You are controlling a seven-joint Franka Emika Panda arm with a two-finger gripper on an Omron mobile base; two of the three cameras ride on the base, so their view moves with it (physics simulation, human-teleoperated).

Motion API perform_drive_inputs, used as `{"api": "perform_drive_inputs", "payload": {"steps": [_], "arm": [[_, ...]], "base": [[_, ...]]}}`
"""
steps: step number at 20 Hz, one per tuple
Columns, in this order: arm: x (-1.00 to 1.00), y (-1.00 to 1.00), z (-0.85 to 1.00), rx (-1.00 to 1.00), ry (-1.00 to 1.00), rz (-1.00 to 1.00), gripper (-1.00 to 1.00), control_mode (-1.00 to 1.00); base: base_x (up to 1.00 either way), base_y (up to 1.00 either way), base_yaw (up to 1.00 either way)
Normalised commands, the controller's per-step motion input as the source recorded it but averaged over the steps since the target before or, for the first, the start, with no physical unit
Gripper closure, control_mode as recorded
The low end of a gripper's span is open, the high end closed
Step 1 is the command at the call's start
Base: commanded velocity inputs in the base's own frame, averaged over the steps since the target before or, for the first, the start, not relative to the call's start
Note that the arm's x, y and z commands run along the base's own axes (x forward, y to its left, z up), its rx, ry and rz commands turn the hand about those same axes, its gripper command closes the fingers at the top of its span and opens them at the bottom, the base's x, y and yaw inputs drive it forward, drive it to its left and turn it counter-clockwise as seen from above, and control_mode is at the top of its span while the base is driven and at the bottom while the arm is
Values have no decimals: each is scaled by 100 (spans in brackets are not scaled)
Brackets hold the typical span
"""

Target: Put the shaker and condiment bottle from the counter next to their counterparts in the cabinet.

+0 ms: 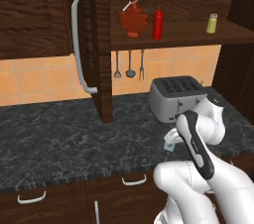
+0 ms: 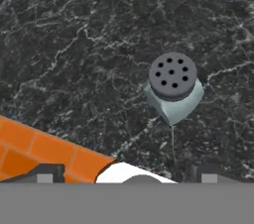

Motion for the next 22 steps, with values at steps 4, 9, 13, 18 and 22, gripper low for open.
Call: {"api": "perform_drive_inputs", "payload": {"steps": [4,9,13,18,22], "arm": [[35,-10,-30,0,0,0,-100,-100],[0,0,-11,0,1,0,-100,-100],[0,0,-15,0,2,0,-100,-100],[0,11,-24,0,0,-1,-100,-100],[1,23,-25,0,0,-2,-100,-100]], "base": [[0,0,0],[0,0,0],[0,0,0],[0,0,0],[0,0,0]]}}
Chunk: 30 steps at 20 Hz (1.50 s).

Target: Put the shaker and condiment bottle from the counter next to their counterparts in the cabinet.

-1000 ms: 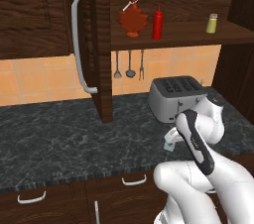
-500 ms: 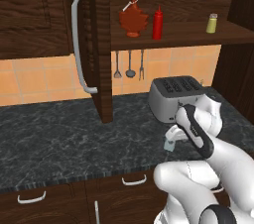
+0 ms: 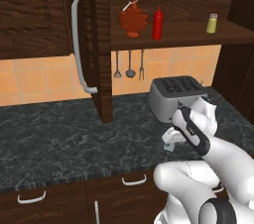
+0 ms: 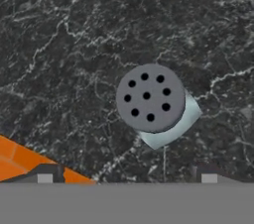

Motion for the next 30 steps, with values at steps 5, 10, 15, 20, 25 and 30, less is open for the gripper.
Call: {"api": "perform_drive_inputs", "payload": {"steps": [5,10,15,20,25,30], "arm": [[14,5,-15,0,0,0,-100,-100],[15,0,-17,0,0,0,-100,-100],[19,0,-21,0,0,0,-100,-100],[24,0,-23,0,0,0,-100,-100],[8,10,-33,0,0,0,100,-100],[-8,0,-12,1,0,0,100,-100]], "base": [[0,0,0],[0,0,0],[0,0,0],[0,0,0],[0,0,0],[0,0,0]]}}
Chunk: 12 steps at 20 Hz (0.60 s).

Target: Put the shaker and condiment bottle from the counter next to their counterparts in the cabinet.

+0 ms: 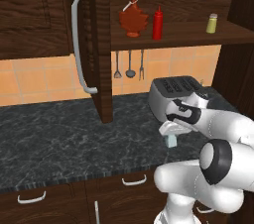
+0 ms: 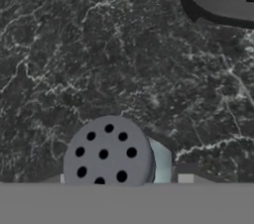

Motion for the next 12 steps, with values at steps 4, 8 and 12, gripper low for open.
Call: {"api": "perform_drive_inputs", "payload": {"steps": [4,8,12], "arm": [[-33,-1,26,5,-7,0,100,-100],[-11,-4,98,8,-6,0,100,-100],[0,-8,96,0,0,0,100,-100]], "base": [[0,0,0],[0,0,0],[0,0,0]]}}
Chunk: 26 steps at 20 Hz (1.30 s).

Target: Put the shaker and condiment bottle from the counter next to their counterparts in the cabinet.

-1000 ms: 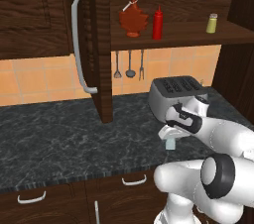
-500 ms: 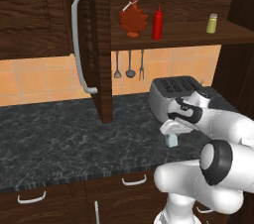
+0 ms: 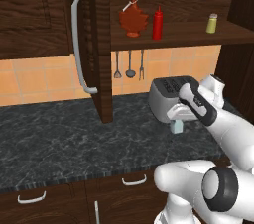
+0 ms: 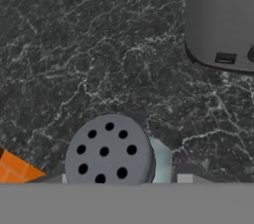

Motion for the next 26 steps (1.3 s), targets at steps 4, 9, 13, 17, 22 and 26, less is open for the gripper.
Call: {"api": "perform_drive_inputs", "payload": {"steps": [4,9,13,17,22,26], "arm": [[-2,0,11,0,0,0,100,-100],[0,0,27,0,-5,0,100,-100],[0,-6,90,2,-17,0,100,-100],[0,-21,100,3,-10,5,100,-100],[0,-11,100,0,-6,4,100,-100],[-14,5,21,0,-9,0,100,-100]], "base": [[0,0,0],[0,0,0],[0,0,0],[0,0,0],[0,0,0],[0,0,0]]}}
